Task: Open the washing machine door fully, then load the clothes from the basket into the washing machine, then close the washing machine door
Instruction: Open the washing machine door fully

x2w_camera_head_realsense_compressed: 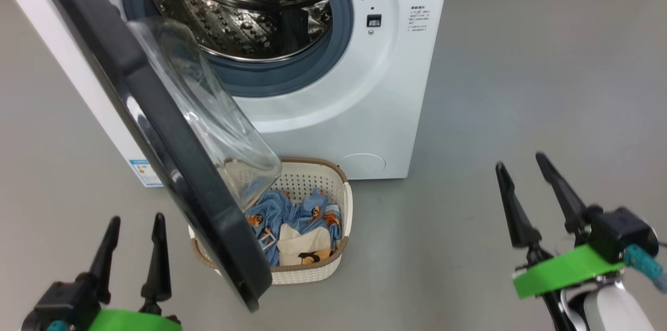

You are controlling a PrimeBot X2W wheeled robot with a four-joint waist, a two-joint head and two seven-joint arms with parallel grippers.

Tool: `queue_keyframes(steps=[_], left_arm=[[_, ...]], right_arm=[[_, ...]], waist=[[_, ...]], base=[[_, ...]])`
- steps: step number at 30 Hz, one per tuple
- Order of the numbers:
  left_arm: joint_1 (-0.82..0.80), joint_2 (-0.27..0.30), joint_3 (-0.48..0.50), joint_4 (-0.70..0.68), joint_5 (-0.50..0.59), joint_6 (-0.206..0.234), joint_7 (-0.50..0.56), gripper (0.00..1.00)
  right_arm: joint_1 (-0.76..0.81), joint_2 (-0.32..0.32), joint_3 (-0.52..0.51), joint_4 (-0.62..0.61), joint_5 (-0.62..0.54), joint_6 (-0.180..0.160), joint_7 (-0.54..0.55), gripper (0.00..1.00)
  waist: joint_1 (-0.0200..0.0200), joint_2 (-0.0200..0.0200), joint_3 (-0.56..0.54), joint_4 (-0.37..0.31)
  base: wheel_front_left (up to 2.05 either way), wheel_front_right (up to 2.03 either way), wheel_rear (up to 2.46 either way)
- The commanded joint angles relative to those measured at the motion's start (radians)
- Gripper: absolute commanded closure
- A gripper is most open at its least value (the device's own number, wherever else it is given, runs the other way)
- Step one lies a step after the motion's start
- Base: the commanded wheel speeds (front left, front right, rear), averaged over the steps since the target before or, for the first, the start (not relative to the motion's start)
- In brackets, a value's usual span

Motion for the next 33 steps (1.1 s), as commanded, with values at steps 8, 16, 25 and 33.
queue_keyframes(steps=[8,16,25,33], left_arm=[[0.017,0.012,0.045,-0.028,0.006,-0.002,-0.006,0.00],[0.042,0.004,0.045,-0.032,0.014,-0.002,-0.006,0.00],[0.071,-0.007,0.039,-0.040,0.020,-0.002,-0.006,0.00],[0.077,-0.016,0.038,-0.026,0.036,-0.002,-0.006,0.00]], right_arm=[[0.096,0.021,-0.025,-0.059,-0.057,0.002,-0.007,0.00],[0.161,0.044,-0.077,-0.088,-0.096,0.002,-0.007,0.00],[0.216,0.079,-0.122,-0.103,-0.125,0.002,-0.007,0.00],[0.243,0.092,-0.137,-0.080,-0.164,0.002,-0.007,0.00]], waist=[[0.0000,0.0000,-0.016,-0.014],[0.0000,0.0000,-0.026,-0.010],[0.0000,0.0000,-0.031,-0.005],[0.0000,0.0000,-0.032,0.002]], base=[[0.00,0.00,0.00],[0.00,0.00,0.00],[0.00,0.00,0.00],[0.00,0.00,0.00]])
